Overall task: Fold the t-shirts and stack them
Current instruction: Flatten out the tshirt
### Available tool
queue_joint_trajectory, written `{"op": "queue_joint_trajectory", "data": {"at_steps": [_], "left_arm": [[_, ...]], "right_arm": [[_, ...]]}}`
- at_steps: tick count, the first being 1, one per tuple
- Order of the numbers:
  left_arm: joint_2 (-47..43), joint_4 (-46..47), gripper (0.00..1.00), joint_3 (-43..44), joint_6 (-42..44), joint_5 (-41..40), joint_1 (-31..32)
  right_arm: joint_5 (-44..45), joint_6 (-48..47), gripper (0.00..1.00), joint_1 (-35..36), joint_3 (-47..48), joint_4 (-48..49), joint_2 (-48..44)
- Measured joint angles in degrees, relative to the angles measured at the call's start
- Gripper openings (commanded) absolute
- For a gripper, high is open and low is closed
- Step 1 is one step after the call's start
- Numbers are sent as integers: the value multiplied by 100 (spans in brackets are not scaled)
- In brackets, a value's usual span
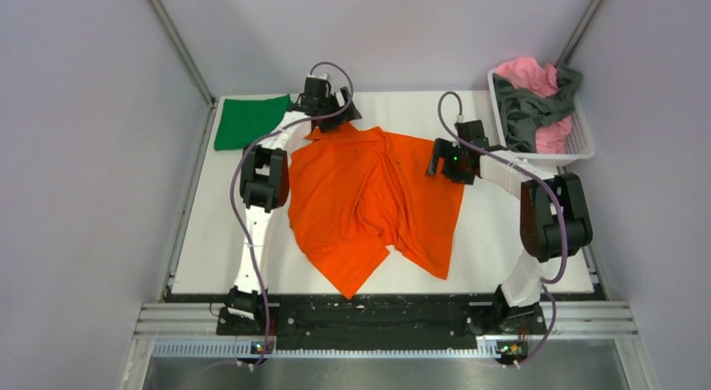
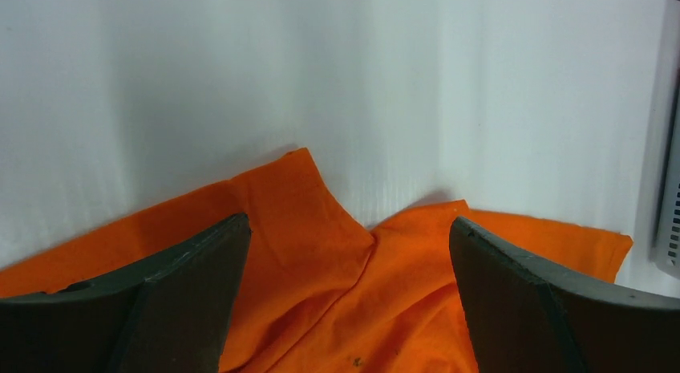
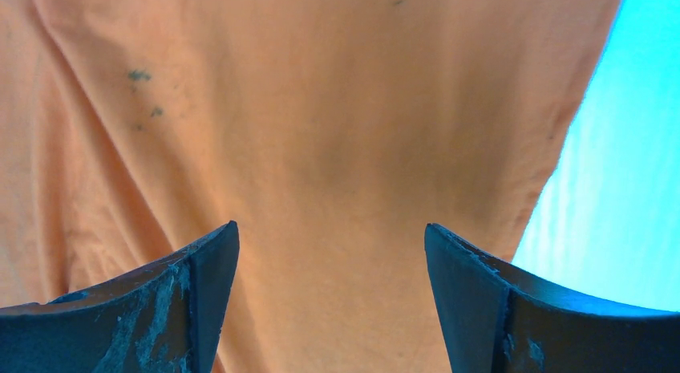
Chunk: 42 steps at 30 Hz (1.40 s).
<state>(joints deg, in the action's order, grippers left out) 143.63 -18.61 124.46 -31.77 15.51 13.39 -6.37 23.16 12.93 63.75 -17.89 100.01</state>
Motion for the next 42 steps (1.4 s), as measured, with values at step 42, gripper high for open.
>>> {"op": "queue_joint_trajectory", "data": {"at_steps": [42], "left_arm": [[-1867, 1145, 99, -1416, -675, 186, 428]], "right_arm": [[85, 284, 84, -337, 166, 407, 57]]}}
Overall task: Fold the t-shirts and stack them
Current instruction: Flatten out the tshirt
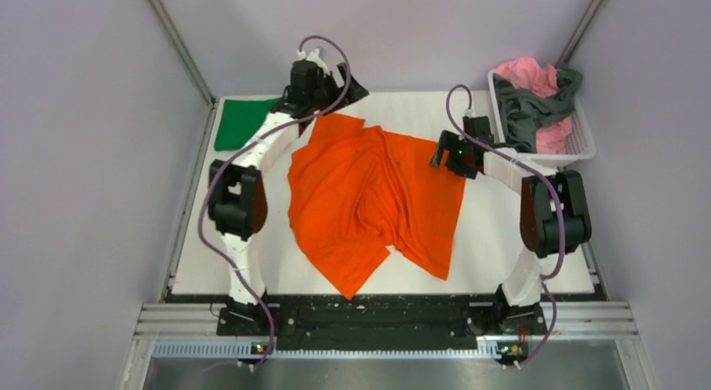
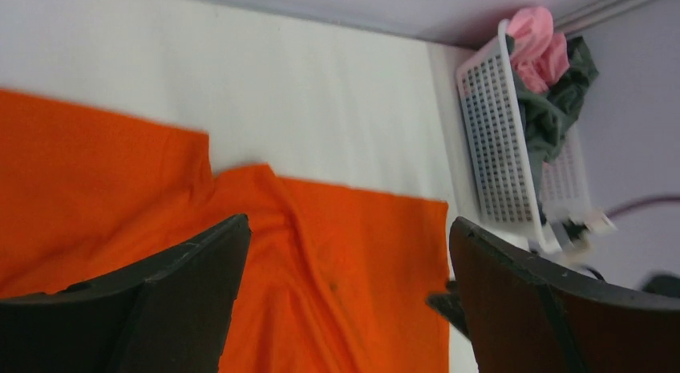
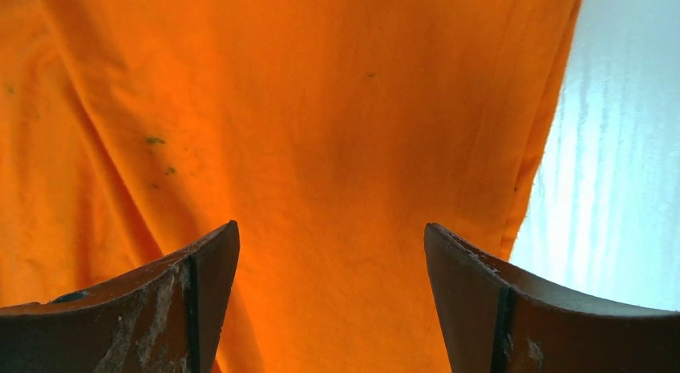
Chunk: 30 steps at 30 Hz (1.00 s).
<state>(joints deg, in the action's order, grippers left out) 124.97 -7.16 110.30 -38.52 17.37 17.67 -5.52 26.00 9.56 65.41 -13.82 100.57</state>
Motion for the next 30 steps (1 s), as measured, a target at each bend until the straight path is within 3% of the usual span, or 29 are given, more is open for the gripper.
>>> {"op": "queue_joint_trajectory", "data": {"at_steps": [3, 6, 12, 22, 30], "left_arm": [[-1460, 70, 99, -1447, 256, -37, -35], [-2214, -70, 99, -2507, 385, -98, -33], [-1762, -739, 94, -3311, 243, -369, -76], [-236, -1812, 93, -1770, 120, -748, -614], [1110, -2516, 94, 501, 551, -645, -826]], "right_arm": [[-111, 15, 84, 2, 0, -4, 249], [-131, 26, 84, 7, 17, -22, 450], [46, 28, 84, 7, 142, 46, 579], [483, 85, 84, -61, 774, -131, 1029], [627, 94, 84, -409, 1875, -378, 1777]]}}
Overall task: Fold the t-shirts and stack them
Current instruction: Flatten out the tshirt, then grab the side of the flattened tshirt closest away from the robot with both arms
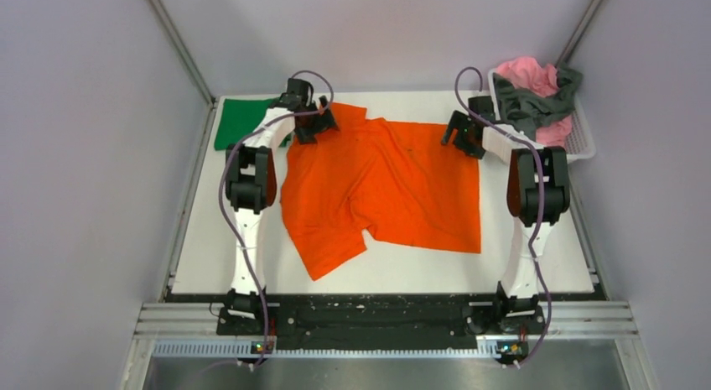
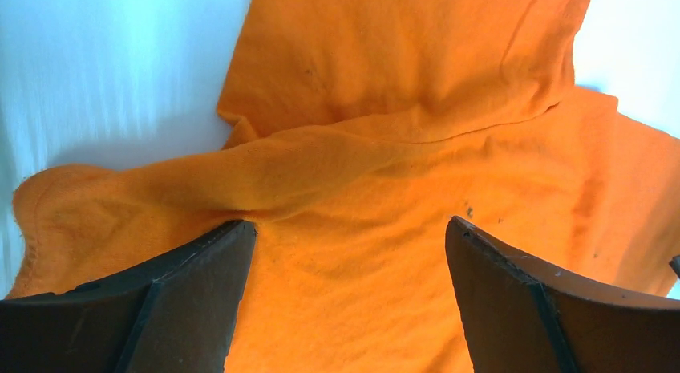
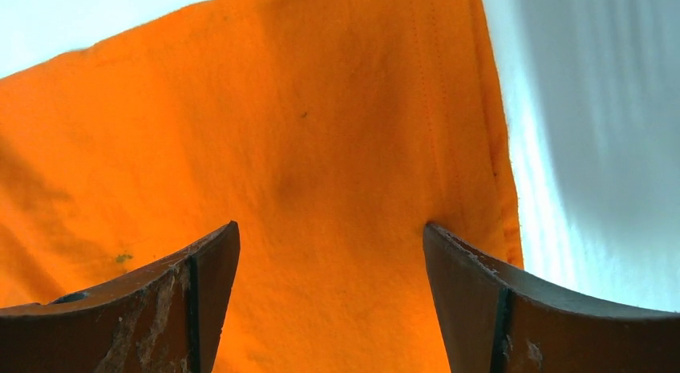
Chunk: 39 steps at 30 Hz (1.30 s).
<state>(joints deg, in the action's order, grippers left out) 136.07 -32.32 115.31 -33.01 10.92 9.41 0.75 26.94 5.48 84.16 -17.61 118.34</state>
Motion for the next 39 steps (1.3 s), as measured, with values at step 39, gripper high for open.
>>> {"op": "queue_joint_trajectory", "data": {"at_steps": [39], "left_arm": [[-6417, -1335, 98, -7396, -422, -953, 538]], "right_arm": [[874, 444, 92, 787, -3617, -656, -4236]]}}
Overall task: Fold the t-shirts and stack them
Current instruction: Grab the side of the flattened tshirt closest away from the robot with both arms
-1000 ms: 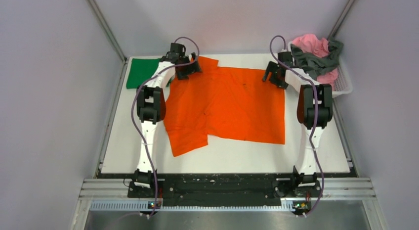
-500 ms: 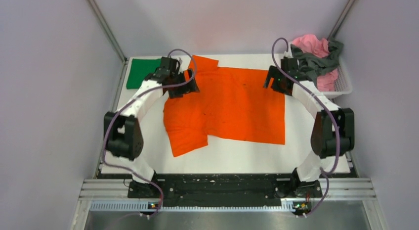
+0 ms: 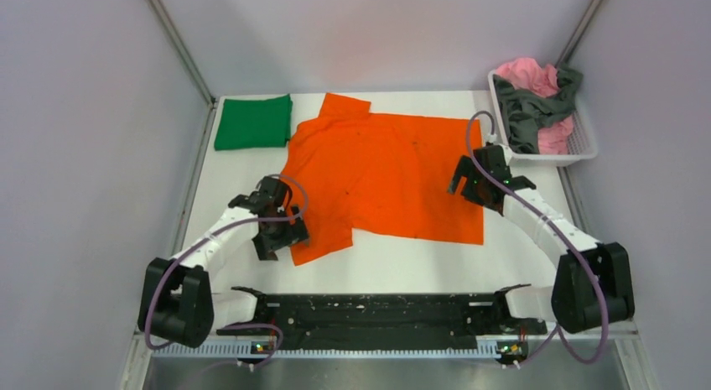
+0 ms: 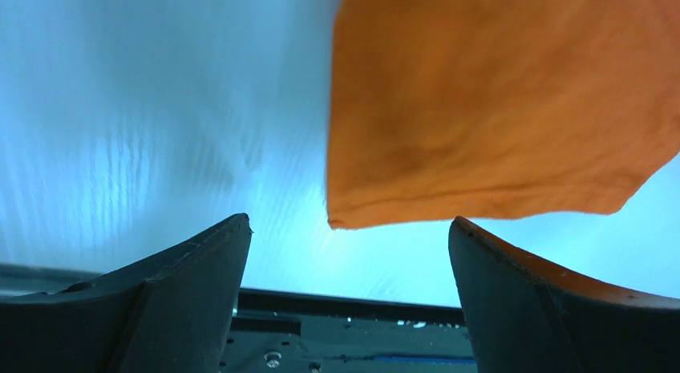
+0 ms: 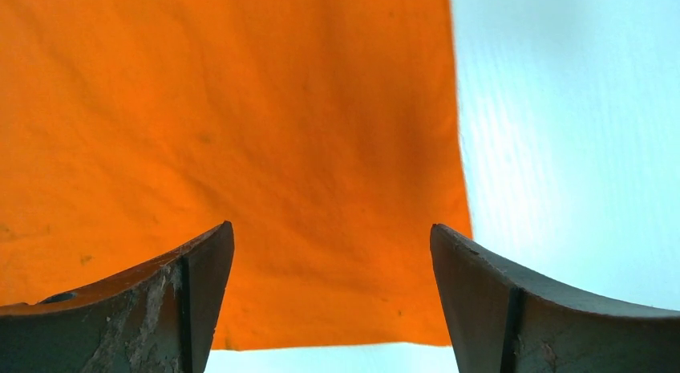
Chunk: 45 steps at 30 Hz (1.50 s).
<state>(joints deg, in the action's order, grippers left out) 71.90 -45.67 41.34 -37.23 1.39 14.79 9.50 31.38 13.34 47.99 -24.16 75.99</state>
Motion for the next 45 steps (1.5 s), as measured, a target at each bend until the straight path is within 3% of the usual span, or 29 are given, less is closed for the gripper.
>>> {"op": "queue_joint_trajectory", "data": {"at_steps": [3, 7, 14, 20, 23, 31, 35, 40, 45], "left_arm": [[-264, -173, 97, -214, -310, -20, 192], [-273, -98, 88, -361, -671, -109, 623], [-26, 249, 68, -527, -1141, -498, 702], [155, 308, 40, -518, -1268, -763, 702], [243, 284, 33, -470, -1270, -745, 702], [55, 431, 24, -586, -1471, -560, 861], [-9, 509, 0, -654, -1620, -411, 951], [-15, 546, 0, -662, -1733, -356, 1014], [-168, 542, 0, -748, -1799, -358, 1054]], "right_arm": [[203, 42, 95, 0, -205, -79, -496], [387, 90, 95, 0, -494, -76, -1012], [424, 120, 95, 0, -907, -122, -1502], [446, 101, 94, 0, -975, -208, -1891], [479, 101, 94, 0, -984, -284, -1967], [721, 256, 94, 0, -1272, -717, -2269], [734, 452, 93, 0, -1364, -984, -2321], [719, 741, 90, 0, -1609, -1150, -2321], [654, 938, 74, 0, -1998, -1003, -2087]]}}
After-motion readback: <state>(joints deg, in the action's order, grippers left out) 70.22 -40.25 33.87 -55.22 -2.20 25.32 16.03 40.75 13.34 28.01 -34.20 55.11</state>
